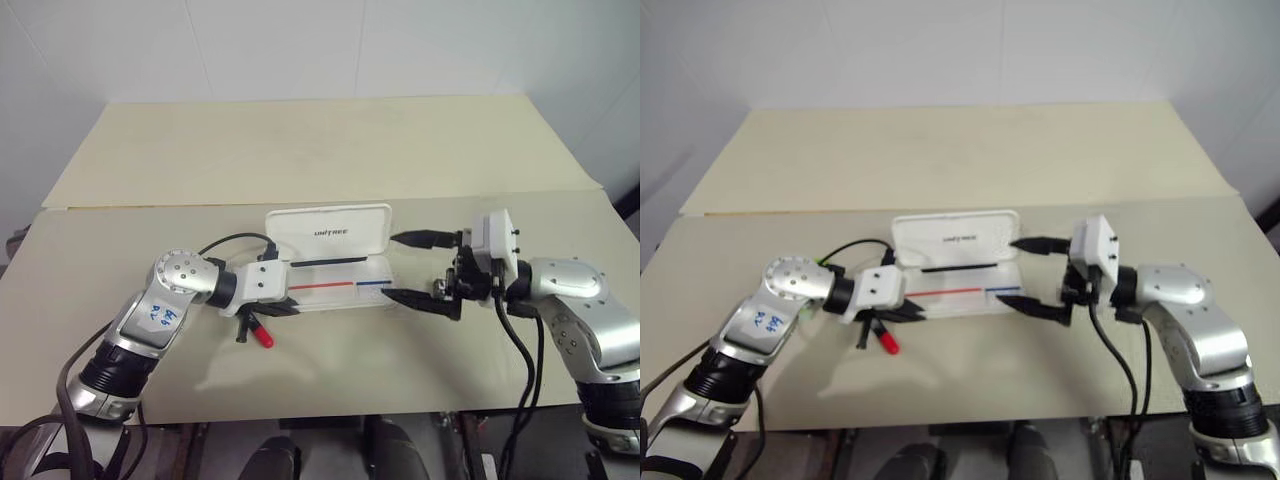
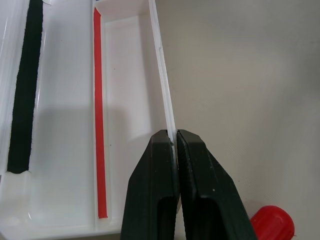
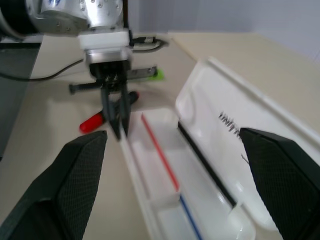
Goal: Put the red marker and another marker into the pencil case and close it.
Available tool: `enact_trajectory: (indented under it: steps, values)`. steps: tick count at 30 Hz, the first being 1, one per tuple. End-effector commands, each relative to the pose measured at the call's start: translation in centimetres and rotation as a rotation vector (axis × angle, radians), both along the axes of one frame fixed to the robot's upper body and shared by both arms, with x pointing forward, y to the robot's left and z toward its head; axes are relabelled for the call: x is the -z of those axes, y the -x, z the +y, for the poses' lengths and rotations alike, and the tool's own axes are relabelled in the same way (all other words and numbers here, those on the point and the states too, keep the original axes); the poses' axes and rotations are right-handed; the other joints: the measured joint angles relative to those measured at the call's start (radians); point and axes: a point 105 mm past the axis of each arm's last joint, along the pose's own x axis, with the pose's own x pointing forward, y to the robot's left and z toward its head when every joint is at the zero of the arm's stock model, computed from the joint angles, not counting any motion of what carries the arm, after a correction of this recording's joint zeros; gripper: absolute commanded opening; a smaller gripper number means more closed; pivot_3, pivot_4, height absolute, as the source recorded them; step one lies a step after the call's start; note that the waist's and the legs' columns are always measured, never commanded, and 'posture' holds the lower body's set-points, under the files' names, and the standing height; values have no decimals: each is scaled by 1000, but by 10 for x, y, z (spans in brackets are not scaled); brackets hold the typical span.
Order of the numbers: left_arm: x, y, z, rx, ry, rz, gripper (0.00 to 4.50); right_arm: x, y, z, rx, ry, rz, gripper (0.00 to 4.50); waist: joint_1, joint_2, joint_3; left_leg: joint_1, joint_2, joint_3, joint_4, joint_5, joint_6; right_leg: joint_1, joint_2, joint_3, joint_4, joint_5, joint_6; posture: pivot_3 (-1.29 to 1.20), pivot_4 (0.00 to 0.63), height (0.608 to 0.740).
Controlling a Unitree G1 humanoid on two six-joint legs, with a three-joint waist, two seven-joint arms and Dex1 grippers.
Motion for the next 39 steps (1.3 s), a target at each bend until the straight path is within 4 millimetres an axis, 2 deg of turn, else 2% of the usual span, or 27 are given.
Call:
enact_trajectory:
  steps: [1, 8, 22, 25, 36, 39]
  values:
    - [-5, 1, -3, 29, 9, -28, 18, -9, 2, -18, 21, 41, -51, 4500, 1, 0, 0, 0, 0, 0, 0, 0, 0, 0, 0, 0, 0, 0, 0, 0, 150, 740]
    - [6, 2, -7, 58, -8, -18, 18, -7, 4, -31, 25, 103, -42, 4500, 5, 0, 0, 0, 0, 1, 0, 0, 0, 0, 0, 1, 0, 0, 0, 0, 150, 740]
    - [12, 8, -3, 62, -32, 12, 18, -10, 3, -24, 22, 84, -63, 4500, 5, 0, 0, 0, 0, 1, 1, 0, 0, 0, 0, 1, 0, 0, 0, 0, 150, 740]
    - [13, 8, -2, 57, -36, 16, 784, -9, 3, -22, 21, 79, -65, 4500, 4, 0, 0, 1, 0, 1, 0, 0, 0, 0, 0, 1, 0, 0, 0, 0, 150, 740]
    - [7, 10, -2, 58, -16, 17, 4468, -8, -1, -17, 11, 63, -63, 4500, 5, 0, 0, 1, 0, 1, 1, 0, 0, 0, 0, 1, 0, 0, 0, 0, 150, 740]
    - [5, 9, -3, 56, -7, 9, 4468, -7, -2, -15, 6, 57, -62, 4500, 5, 0, 0, 1, 0, 1, 1, 0, 0, 0, 0, 1, 0, 0, 0, 0, 150, 740]
